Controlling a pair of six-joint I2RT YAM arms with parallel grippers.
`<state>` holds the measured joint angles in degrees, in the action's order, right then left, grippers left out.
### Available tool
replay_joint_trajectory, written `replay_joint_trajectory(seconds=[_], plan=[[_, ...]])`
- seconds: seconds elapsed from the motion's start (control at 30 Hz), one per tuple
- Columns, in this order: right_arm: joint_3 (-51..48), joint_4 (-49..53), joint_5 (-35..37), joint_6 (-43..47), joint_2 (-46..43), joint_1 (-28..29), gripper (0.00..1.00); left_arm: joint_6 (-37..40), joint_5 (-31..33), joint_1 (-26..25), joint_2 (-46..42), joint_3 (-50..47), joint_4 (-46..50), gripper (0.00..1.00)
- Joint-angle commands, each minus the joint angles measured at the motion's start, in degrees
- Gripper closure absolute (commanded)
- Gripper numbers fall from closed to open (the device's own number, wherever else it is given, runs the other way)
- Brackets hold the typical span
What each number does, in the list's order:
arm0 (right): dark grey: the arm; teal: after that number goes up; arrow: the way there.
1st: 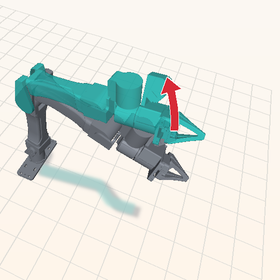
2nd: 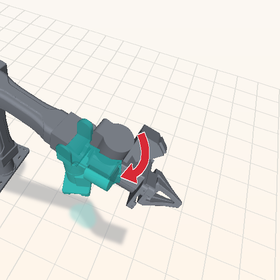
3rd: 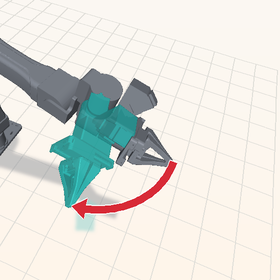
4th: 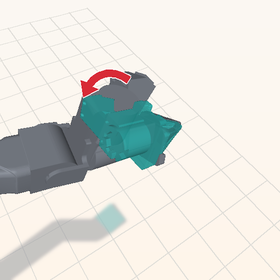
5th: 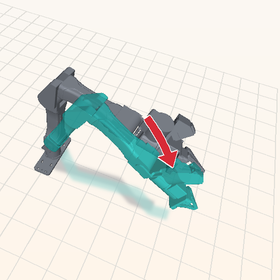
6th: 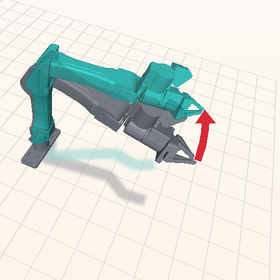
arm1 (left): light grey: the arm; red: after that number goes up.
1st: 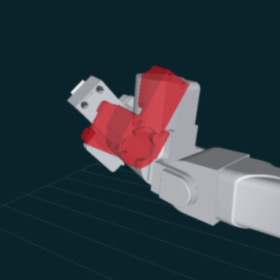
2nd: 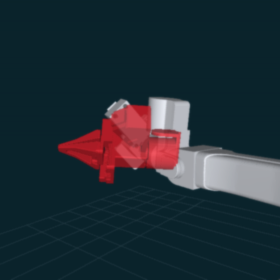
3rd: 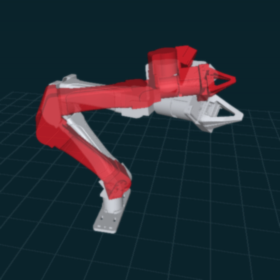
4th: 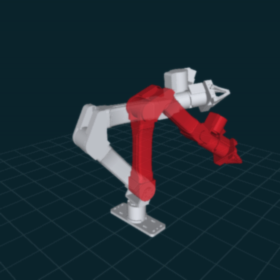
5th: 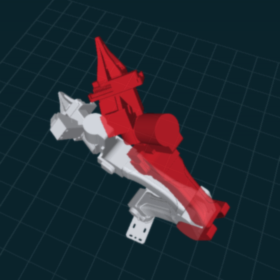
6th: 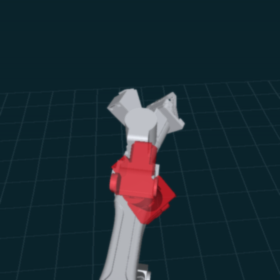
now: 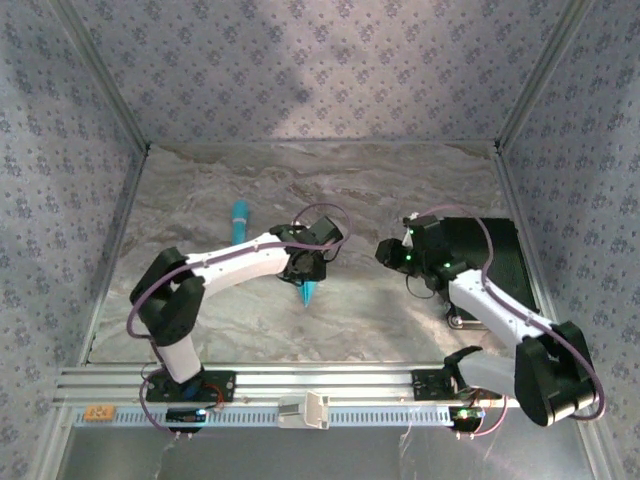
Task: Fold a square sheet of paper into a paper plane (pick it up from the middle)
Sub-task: Move the paper plane to the center of the table, then reset both arms
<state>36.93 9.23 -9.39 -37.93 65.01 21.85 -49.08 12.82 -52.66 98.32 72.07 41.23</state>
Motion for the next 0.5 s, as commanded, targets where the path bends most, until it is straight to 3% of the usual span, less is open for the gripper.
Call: replay_joint_trajectory(seconds=[0.0, 0.13, 0.27, 0.4, 0.47], plan=[[3.56, 8.07, 11.44, 7.5, -4.84, -0.66, 0.6, 1.92, 4.65, -0.12, -5.69, 0.08, 1.08, 0.58], [5.18, 10.76, 24.79, 12.46, -8.46, -0.99, 0.38, 8.93, 11.43, 2.18, -13.17, -5.0, -4.18, 0.46], [2.79, 4.05, 36.27, 22.43, -6.35, -1.8, 0.27, 17.05, 15.28, 11.04, -22.2, -14.87, -14.18, 0.33], [-2.22, -9.32, 39.88, 31.48, 0.19, -3.48, 0.24, 24.53, 19.84, 22.23, -27.3, -23.92, -23.53, 0.23], [-4.15, -15.82, 38.44, 34.49, 3.95, -4.57, 0.23, 25.57, 22.9, 27.6, -27.58, -25.13, -24.38, 0.17]])
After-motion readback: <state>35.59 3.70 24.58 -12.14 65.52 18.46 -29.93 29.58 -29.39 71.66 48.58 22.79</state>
